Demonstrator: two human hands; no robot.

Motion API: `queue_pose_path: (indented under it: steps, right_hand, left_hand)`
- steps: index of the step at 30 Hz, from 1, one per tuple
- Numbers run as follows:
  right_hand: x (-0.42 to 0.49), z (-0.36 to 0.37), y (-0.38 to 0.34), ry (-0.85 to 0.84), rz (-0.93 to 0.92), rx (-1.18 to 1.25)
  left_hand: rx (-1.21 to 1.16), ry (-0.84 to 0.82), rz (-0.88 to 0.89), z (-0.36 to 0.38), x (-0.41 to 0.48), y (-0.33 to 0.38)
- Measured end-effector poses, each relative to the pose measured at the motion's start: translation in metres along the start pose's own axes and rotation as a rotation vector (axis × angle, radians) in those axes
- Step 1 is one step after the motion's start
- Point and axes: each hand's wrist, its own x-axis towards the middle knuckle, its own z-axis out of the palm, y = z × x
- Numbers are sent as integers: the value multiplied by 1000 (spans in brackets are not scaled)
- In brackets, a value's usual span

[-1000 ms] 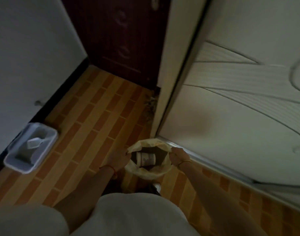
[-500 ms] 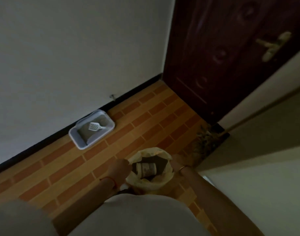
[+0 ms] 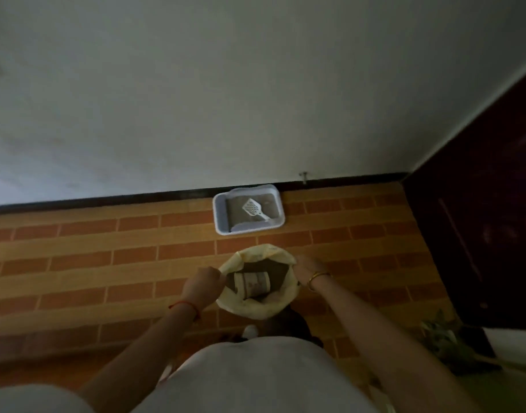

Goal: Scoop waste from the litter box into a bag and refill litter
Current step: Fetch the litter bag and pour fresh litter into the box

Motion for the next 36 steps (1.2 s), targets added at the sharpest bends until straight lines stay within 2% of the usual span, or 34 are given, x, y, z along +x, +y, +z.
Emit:
queue_pose_path:
  steps: [6, 10, 15, 21, 29, 36]
  right_hand:
    - [85, -24, -77, -78, -158, -174]
    - [128, -46, -125, -191, -250, -228]
    - [176, -78, -176, -174, -346, -424]
    - [225, -100, -224, -166, -439, -521]
    - [314, -91, -276, -176, -510, -626]
    - [407, -41, -304, -153, -557, -704]
  left_hand:
    - [-101, 78, -165, -42, 30, -21]
    - [-196, 113, -267, -62, 53, -28]
    - [-300, 140, -368, -88, 88, -29]
    - [-396, 172, -464, -113, 135, -31]
    - [-481, 207, -534, -121, 209, -58]
    - [-501, 227, -556, -98, 293, -104]
